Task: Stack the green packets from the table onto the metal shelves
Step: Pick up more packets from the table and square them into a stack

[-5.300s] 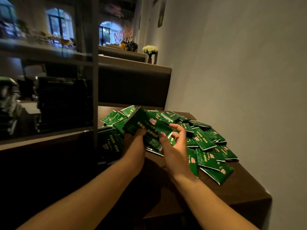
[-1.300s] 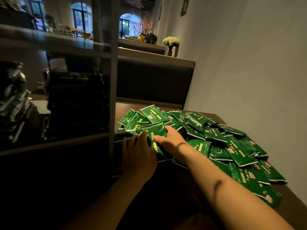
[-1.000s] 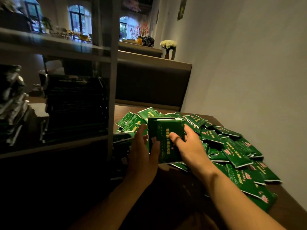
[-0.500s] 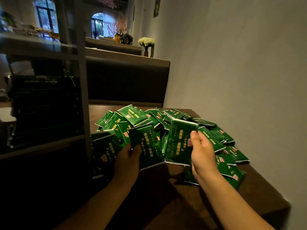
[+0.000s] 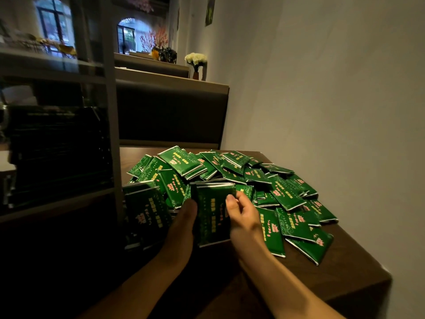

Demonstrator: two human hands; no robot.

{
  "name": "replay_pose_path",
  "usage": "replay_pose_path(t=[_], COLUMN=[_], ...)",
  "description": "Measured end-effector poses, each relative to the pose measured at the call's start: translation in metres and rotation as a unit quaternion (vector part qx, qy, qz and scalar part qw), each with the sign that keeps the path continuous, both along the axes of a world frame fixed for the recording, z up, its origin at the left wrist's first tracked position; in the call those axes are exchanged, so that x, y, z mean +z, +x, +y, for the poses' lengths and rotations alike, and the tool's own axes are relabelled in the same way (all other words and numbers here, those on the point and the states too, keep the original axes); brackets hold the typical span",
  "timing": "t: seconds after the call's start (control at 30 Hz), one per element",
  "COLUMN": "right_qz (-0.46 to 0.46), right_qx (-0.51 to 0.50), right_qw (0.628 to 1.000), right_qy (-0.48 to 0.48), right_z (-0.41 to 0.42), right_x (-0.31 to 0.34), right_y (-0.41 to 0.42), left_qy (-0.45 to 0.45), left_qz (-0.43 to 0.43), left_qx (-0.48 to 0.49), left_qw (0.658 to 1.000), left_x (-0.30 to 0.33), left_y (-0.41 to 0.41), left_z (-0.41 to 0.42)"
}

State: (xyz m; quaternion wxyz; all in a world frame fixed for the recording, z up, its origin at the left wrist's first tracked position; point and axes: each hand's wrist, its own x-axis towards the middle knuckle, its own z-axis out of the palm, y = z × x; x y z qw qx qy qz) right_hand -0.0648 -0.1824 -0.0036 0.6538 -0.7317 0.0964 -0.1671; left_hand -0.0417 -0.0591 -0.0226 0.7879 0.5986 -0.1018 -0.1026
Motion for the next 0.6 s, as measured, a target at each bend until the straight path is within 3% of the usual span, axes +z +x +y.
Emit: replay_pose_path(t=[0.17, 0.47, 0.6], right_qz=[-0.026, -0.034, -0.074], right_qx=[0.012, 0.071, -0.017], right_qw=[1.0, 0.997, 0.99], right_qy=[-0.009, -0.007, -0.117], right_z=[0.004, -0.019, -0.047], right_x=[-0.006, -0.01, 0.005], right_y=[-0.003, -0.021, -0.02], left_qy=[0.129, 0.199, 0.212], left_qz=[-0.109, -0.137, -0.128], left_qx=[0.009, 0.001, -0.008], left_qw=[0.986, 0.97, 0.969], left_x=[0.002, -0.004, -0.007], left_y=[-0.005, -0.004, -0.006], left_z=[-0.002, -0.002, -0.003])
